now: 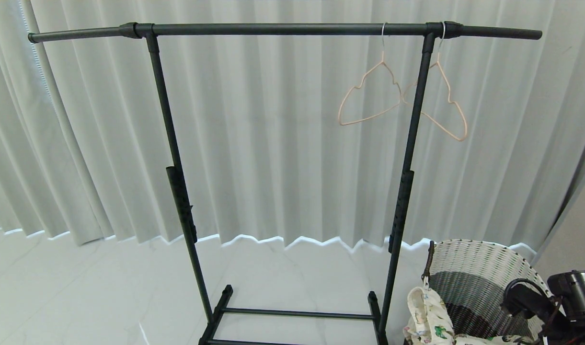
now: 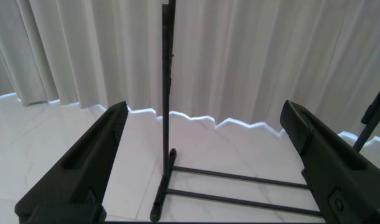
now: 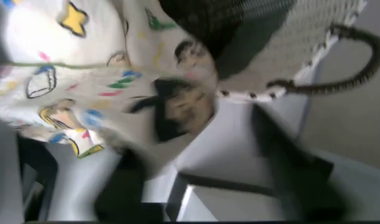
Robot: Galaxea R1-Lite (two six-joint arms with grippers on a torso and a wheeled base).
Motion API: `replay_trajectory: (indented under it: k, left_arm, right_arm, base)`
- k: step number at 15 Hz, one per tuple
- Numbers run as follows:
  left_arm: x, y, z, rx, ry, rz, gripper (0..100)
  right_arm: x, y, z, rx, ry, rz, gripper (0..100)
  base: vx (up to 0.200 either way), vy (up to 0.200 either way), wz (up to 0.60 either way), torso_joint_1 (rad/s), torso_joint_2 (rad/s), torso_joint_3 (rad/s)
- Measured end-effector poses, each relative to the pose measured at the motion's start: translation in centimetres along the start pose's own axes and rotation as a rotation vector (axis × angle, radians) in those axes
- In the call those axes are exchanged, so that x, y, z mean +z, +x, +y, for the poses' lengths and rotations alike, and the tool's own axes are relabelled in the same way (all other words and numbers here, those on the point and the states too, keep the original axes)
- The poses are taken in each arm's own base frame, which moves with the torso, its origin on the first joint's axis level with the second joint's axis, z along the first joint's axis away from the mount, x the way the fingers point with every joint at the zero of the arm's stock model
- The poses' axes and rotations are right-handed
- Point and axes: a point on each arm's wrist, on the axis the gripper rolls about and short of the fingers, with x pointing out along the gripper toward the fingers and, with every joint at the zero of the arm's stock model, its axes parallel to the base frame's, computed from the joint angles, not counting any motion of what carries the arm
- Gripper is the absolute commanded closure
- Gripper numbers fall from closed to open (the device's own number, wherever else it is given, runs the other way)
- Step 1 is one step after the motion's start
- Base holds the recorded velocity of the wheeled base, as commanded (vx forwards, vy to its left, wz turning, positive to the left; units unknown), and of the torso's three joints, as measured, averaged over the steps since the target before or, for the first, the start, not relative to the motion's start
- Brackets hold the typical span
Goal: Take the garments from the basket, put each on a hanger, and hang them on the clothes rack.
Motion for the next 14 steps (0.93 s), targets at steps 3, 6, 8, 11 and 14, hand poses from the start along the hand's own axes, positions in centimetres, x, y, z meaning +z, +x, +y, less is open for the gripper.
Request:
replay_trajectory:
  k: [3,6,8,11,14]
  left_arm:
    - [0.0,0.0,0.0,0.0,0.002,0.0,0]
    - [0.0,0.0,0.0,0.0,0.002,0.0,0]
    - [0.0,0.0,0.0,0.0,0.002,0.0,0]
    - [0.0,0.0,0.0,-0.001,0.005,0.0,0]
    - [0.0,0.0,0.0,-0.001,0.005,0.0,0]
  right_arm:
    - [-0.4,-0.1,0.1,-0.012,0.002,0.017,100]
    - [-0.4,-1.2,-0.2,-0.032,0.011,-0.023,100]
    - [-0.6,-2.3,-0.5,-0.038,0.012,0.005,100]
    - [0.5,-6.0,-2.2,0.002,0.013,0.095,100]
    - [3.0,-13.2,-5.0,0.043,0.049,0.048,100]
  base:
    - [0.0,0.0,0.0,0.0,0.0,0.0]
    - [0.0,0.0,0.0,0.0,0.0,0.0]
    - [0.0,0.0,0.0,0.0,0.0,0.0]
    - [0.0,0.0,0.0,0.0,0.0,0.0]
    - [-0.067,0.0,0.0,-0.001,0.0,0.001]
